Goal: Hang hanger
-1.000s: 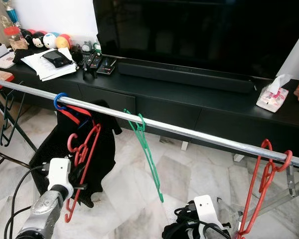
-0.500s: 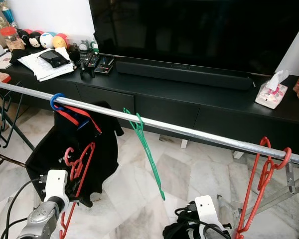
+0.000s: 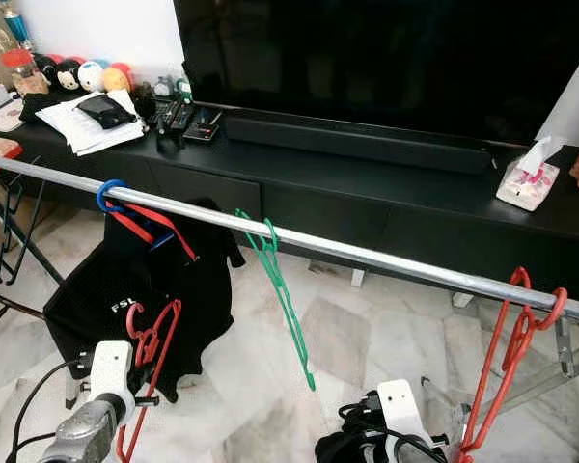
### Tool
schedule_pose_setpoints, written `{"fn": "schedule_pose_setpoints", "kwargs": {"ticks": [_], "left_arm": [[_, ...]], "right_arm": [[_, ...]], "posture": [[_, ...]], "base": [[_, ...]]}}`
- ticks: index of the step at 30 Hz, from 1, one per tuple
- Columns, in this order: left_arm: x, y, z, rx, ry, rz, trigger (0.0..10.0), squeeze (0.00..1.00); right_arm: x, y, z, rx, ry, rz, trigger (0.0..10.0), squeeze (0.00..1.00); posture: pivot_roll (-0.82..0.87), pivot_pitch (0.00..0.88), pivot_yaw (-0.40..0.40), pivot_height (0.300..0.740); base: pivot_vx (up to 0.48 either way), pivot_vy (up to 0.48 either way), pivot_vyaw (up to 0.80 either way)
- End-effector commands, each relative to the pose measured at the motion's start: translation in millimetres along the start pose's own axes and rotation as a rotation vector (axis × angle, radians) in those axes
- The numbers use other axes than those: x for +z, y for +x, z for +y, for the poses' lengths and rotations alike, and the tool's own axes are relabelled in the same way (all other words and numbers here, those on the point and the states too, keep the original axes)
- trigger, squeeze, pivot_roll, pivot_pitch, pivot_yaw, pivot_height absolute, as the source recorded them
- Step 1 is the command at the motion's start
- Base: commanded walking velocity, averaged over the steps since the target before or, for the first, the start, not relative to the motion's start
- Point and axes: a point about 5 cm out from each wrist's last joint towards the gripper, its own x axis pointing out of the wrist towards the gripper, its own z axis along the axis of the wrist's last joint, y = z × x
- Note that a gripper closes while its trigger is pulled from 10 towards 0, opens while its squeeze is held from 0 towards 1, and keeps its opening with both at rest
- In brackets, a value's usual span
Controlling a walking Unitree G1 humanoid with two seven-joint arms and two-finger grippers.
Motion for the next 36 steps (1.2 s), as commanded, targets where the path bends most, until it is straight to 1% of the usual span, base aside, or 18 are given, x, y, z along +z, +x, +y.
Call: {"fn": "schedule_pose_setpoints", "kwargs": {"ticks": [1, 3, 5, 8, 21, 28, 36], "left_arm": [[-7, -2.0, 0.6, 0.008, 0.001, 0.029, 10.0, 0.0], [-9, -2.6, 0.9, 0.009, 0.002, 0.04, 10.0, 0.0], [-16, -5.6, 6.0, 0.017, 0.0, 0.067, 10.0, 0.0], [-20, -8.0, 10.3, 0.02, 0.003, 0.083, 10.0, 0.0], [-24, -8.2, 6.4, 0.014, 0.008, 0.103, 10.0, 0.0], [-28, -9.7, 7.8, 0.018, 0.005, 0.129, 10.0, 0.0], [-32, -12.4, 12.9, 0.028, 0.0, 0.15, 10.0, 0.0]], "right_arm": [[-4, -0.9, 0.1, -0.004, 0.004, 0.011, 10.0, 0.0], [-3, -0.9, 0.7, -0.003, 0.003, 0.01, 10.0, 0.0], [-3, -0.9, 1.7, 0.0, 0.002, 0.008, 10.0, 0.0], [-3, -0.9, 2.7, 0.003, 0.002, 0.006, 10.0, 0.0], [-4, -1.2, 4.4, 0.013, 0.002, 0.003, 10.0, 0.0], [-4, -1.3, 4.2, 0.015, -0.003, 0.002, 10.0, 0.0], [-3, -1.1, 3.7, 0.016, -0.004, 0.0, 10.0, 0.0]], "posture": [[-0.08, 0.031, -0.014, 0.74], [-0.09, 0.028, -0.011, 0.74], [-0.09, 0.022, -0.008, 0.74], [-0.09, 0.02, -0.005, 0.74], [-0.09, 0.007, 0.0, 0.74], [-0.09, 0.001, -0.001, 0.74], [-0.09, 0.01, -0.005, 0.74]], "base": [[-0.289, 0.0, 0.0], [-0.289, 0.0, 0.0], [-0.298, 0.0, 0.0], [-0.315, 0.0, 0.0], [-0.319, 0.0, 0.0], [-0.321, 0.0, 0.0], [-0.33, 0.0, 0.0]]}}
